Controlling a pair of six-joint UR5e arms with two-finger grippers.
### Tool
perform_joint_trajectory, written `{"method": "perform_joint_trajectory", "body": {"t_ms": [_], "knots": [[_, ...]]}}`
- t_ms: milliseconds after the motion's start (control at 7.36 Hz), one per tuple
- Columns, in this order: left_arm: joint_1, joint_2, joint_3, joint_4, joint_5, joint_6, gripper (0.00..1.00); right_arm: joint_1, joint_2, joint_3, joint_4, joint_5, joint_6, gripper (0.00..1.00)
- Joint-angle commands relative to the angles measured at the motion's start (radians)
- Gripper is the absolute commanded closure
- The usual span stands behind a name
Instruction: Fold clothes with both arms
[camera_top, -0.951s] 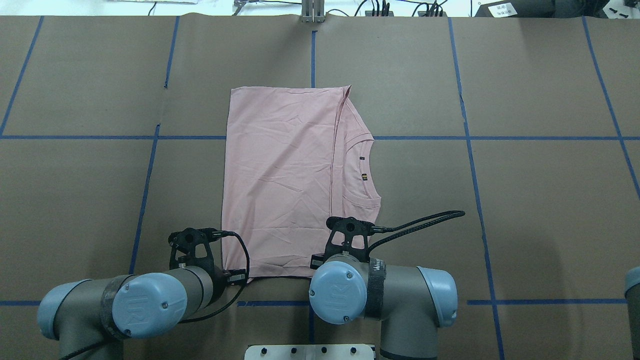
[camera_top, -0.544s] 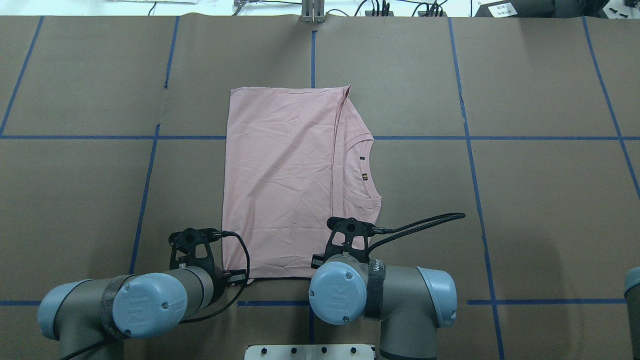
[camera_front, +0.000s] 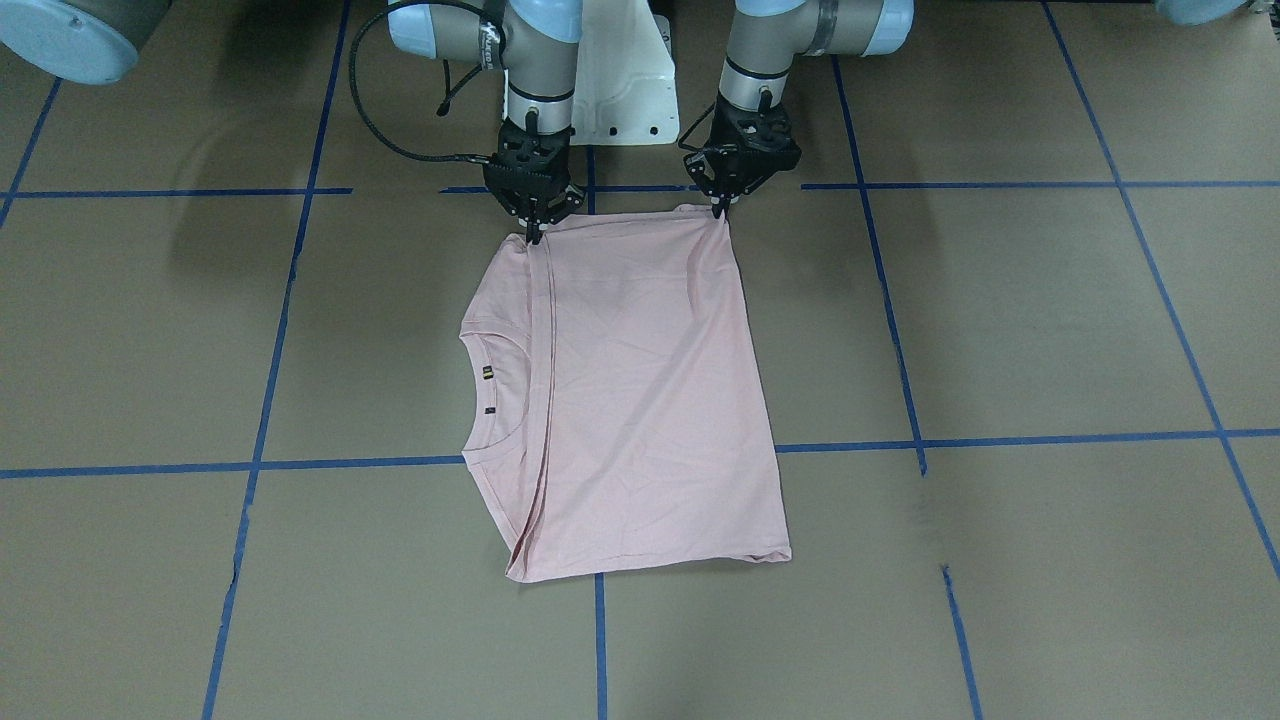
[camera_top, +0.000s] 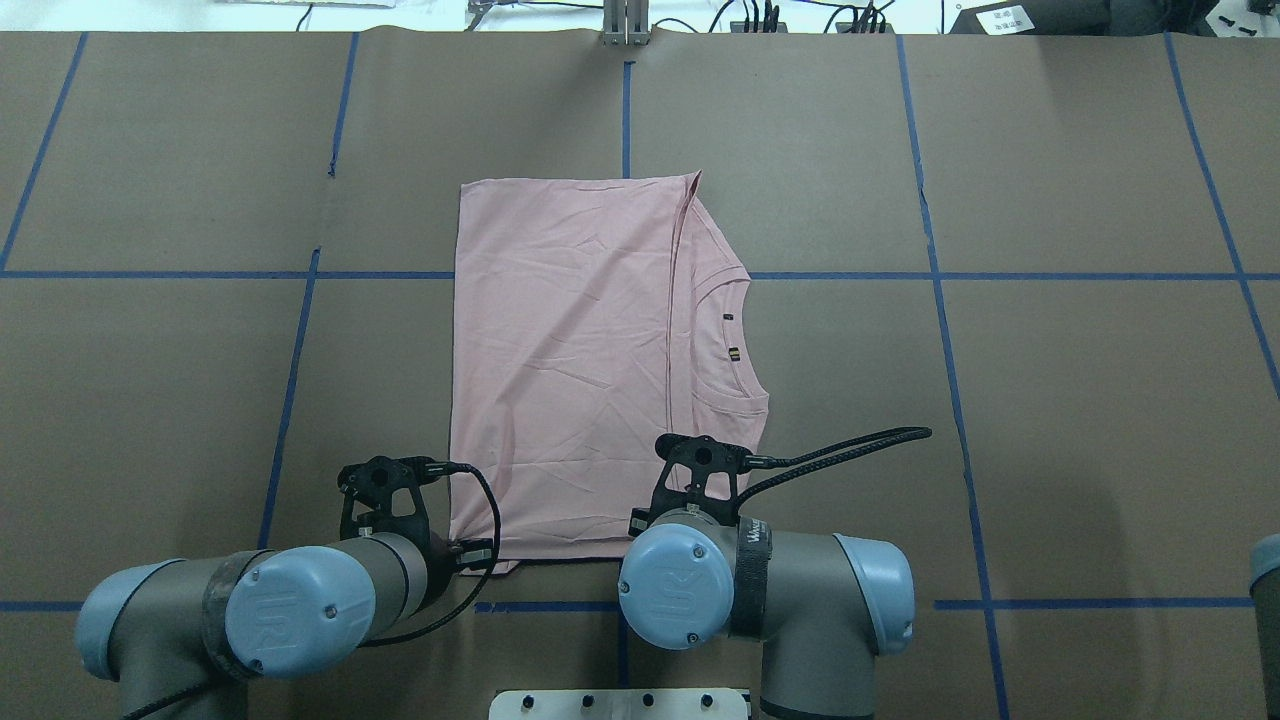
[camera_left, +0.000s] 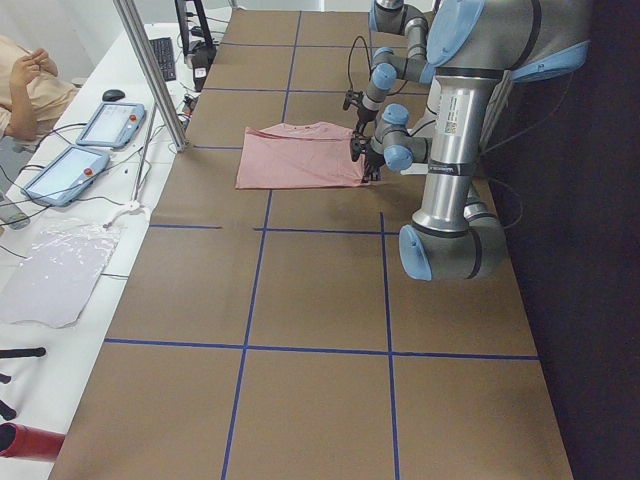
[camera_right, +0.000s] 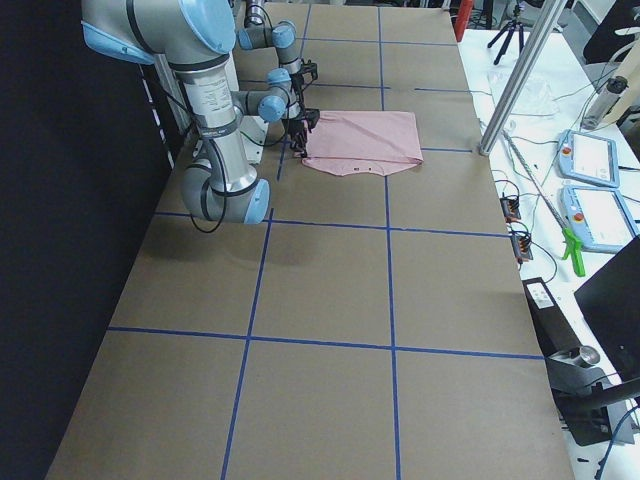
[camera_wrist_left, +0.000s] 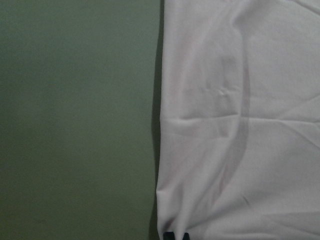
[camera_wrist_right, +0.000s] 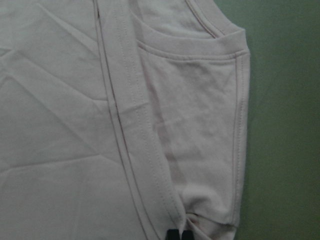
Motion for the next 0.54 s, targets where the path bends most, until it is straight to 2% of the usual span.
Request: {"method": "perform_joint_trajectory", "body": {"t_ms": [0,136,408], "knots": [[0.0,0.0,0.0,0.0,0.0,0.002,1.0,0.011,0.0,0.01,-0.001,0.0,-0.014,0.53],[0.0,0.0,0.0,0.0,0.0,0.002,1.0,0.019,-0.001,0.012,-0.006,0.0,-0.029,0.34],[0.0,-0.003,0.0,0.0,0.0,0.002,1.0,0.022,-0.006,0.01,-0.006,0.0,-0.036,0.32]]}}
